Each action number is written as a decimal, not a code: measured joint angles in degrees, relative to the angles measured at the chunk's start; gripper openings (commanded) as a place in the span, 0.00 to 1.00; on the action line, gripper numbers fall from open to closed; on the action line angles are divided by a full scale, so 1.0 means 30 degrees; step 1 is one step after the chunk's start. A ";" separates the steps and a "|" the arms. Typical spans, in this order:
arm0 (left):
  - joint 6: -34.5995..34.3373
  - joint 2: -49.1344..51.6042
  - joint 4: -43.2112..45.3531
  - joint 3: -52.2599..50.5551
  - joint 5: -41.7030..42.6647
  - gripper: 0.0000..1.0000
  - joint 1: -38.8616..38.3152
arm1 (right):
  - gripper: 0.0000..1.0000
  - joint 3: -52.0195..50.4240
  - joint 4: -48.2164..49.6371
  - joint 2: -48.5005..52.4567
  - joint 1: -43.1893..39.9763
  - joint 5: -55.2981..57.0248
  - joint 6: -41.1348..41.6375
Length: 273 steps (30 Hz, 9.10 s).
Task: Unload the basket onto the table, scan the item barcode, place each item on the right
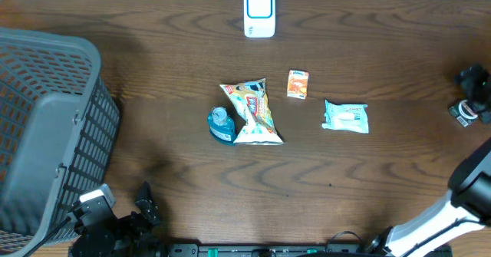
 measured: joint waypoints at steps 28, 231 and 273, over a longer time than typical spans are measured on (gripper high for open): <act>0.0000 0.0000 0.0000 0.0000 0.0007 0.99 0.0000 | 0.99 0.0393 -0.5187 -0.8459 1.7624 0.1144 0.1027; 0.0000 0.0000 0.0000 0.0000 0.0000 0.99 0.0000 | 0.01 0.7679 -2.2731 0.4597 1.9912 -0.2892 2.4013; 0.0000 0.0000 -0.0007 0.0000 0.0000 0.99 0.0000 | 0.01 0.7890 1.5846 0.9034 1.9496 -0.1049 1.1533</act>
